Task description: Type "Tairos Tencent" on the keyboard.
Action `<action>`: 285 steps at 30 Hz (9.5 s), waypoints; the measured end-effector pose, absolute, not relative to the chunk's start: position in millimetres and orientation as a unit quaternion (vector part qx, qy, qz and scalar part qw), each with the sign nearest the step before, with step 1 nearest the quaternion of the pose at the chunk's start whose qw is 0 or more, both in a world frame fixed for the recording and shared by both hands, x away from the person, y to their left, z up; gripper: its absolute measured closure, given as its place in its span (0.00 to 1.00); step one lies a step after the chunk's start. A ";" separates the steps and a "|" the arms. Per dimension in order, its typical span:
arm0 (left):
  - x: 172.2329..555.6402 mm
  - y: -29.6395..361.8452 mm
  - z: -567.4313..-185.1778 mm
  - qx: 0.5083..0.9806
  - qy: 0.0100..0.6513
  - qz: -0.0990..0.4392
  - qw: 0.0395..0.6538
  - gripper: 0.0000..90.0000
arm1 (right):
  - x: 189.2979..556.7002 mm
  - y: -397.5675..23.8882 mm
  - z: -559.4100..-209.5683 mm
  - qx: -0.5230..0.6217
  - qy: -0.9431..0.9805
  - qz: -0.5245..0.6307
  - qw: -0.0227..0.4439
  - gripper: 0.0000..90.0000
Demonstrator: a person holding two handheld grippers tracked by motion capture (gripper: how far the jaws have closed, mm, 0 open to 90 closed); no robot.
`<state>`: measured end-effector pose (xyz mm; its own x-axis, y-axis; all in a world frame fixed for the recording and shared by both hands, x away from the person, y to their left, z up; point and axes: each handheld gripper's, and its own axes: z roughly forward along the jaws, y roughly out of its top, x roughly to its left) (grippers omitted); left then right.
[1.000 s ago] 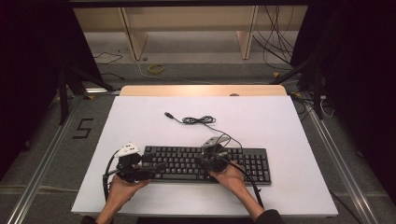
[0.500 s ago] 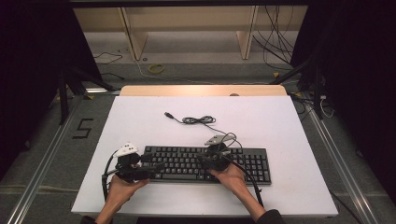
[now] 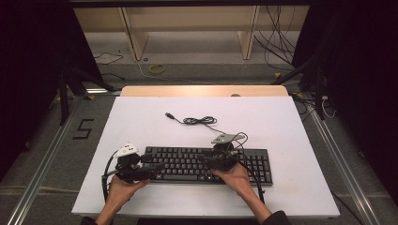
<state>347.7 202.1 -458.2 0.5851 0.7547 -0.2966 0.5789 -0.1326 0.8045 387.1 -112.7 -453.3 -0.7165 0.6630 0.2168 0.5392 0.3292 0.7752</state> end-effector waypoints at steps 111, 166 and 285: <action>359.5 194.7 -466.3 0.767 0.449 0.062 0.454 0.67 | 345.5 -110.2 -451.2 0.322 0.828 0.455 0.059 0.37; 334.9 210.0 -455.1 0.733 0.446 0.080 0.508 0.30 | 357.3 -77.5 -461.0 0.299 0.849 0.434 0.040 0.92; 347.3 220.8 -473.9 0.776 0.483 0.096 0.394 0.93 | 396.5 -53.8 -454.7 0.332 0.840 0.427 0.045 0.70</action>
